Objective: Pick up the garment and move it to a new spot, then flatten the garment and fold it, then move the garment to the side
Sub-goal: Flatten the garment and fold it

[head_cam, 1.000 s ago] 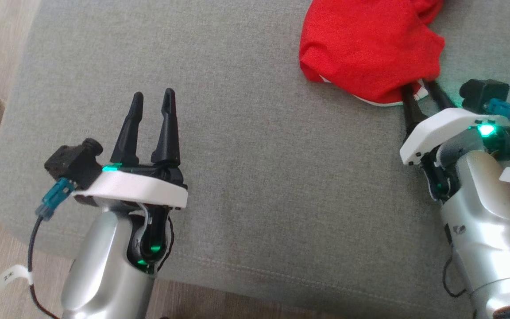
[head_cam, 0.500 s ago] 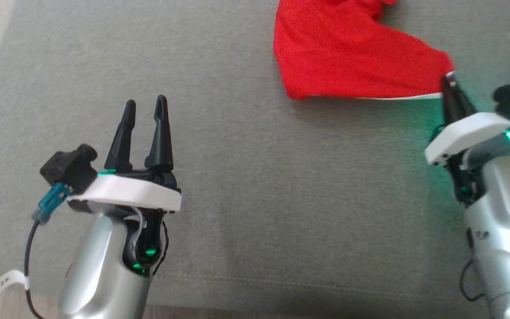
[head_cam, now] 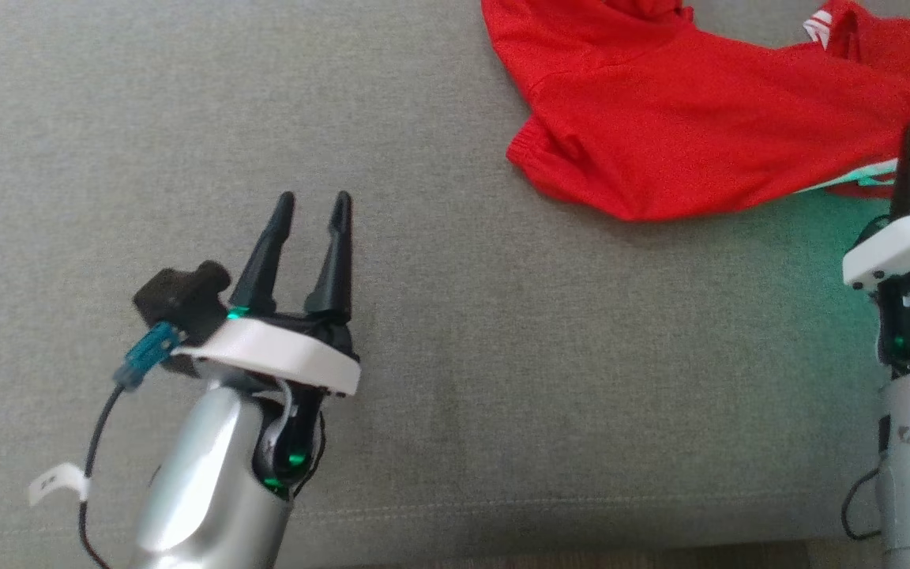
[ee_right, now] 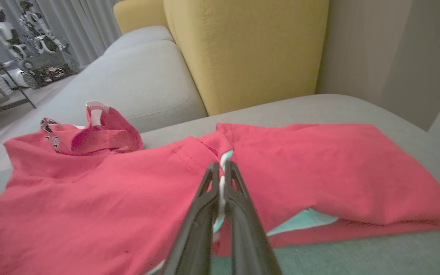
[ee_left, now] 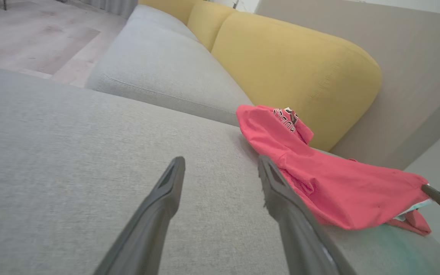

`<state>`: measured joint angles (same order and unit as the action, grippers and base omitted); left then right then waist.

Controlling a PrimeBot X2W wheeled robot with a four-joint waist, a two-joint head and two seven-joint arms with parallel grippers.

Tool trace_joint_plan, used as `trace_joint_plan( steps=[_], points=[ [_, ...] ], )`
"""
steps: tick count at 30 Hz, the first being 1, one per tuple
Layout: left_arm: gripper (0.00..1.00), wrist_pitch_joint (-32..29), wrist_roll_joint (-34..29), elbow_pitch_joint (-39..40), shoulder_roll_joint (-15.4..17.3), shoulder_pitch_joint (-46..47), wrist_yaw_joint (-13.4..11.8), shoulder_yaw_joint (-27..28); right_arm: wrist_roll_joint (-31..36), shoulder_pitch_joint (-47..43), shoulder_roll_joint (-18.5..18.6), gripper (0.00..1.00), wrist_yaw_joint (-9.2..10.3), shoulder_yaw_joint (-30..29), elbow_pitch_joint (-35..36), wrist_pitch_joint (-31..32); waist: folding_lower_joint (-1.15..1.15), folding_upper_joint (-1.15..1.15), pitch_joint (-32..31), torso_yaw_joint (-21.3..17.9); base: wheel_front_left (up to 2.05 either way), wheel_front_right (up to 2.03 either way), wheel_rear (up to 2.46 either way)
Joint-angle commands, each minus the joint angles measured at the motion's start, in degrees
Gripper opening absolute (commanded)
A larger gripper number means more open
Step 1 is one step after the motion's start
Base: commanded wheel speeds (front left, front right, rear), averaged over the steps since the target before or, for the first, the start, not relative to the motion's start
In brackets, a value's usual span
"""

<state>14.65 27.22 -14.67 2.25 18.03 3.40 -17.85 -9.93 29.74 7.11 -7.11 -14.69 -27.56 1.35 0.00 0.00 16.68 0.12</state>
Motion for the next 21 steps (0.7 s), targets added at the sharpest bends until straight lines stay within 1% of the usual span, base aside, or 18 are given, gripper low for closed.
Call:
trace_joint_plan(
  steps=[1, 6, 12, 16, 21],
  points=[
    [1.0, 0.3, -0.7, 1.1, 0.6, 2.9, 0.4, 0.9, 1.2, -0.2, -0.4, 0.0, -0.37, -0.1, 2.6, 0.4, 0.0, 0.0, 0.7, -0.7, 0.0, 0.0, 0.0],
    [1.0, 0.3, -1.7, -2.6, 0.6, 5.8, 1.6, -3.2, 4.7, -0.1, -2.2, 0.0, -0.37, -4.9, 4.1, 1.3, 0.0, 0.0, 2.2, -2.1, 0.0, 0.0, 0.0],
    [1.0, 0.3, -4.7, -9.7, 0.6, 11.6, 3.1, -9.0, 7.8, 1.6, -3.6, 0.0, -0.37, -9.1, 4.5, 0.7, 0.0, 0.0, 4.0, -3.9, 0.0, 0.0, 0.0],
    [1.0, 0.3, -6.8, -13.7, 0.6, 16.0, 3.7, -12.7, 8.6, 2.8, -4.0, 0.0, -0.37, -9.6, 4.1, 0.5, 0.0, 0.0, 5.2, -5.2, 0.0, 0.0, 0.0],
    [1.0, 0.3, -10.3, -18.8, 0.9, 22.0, 4.0, -17.8, 7.4, 4.1, -4.2, 0.0, -0.37, -7.4, 3.0, 0.3, 0.0, 0.0, 6.6, -7.1, 0.0, 0.0, 0.0]
  ],
)
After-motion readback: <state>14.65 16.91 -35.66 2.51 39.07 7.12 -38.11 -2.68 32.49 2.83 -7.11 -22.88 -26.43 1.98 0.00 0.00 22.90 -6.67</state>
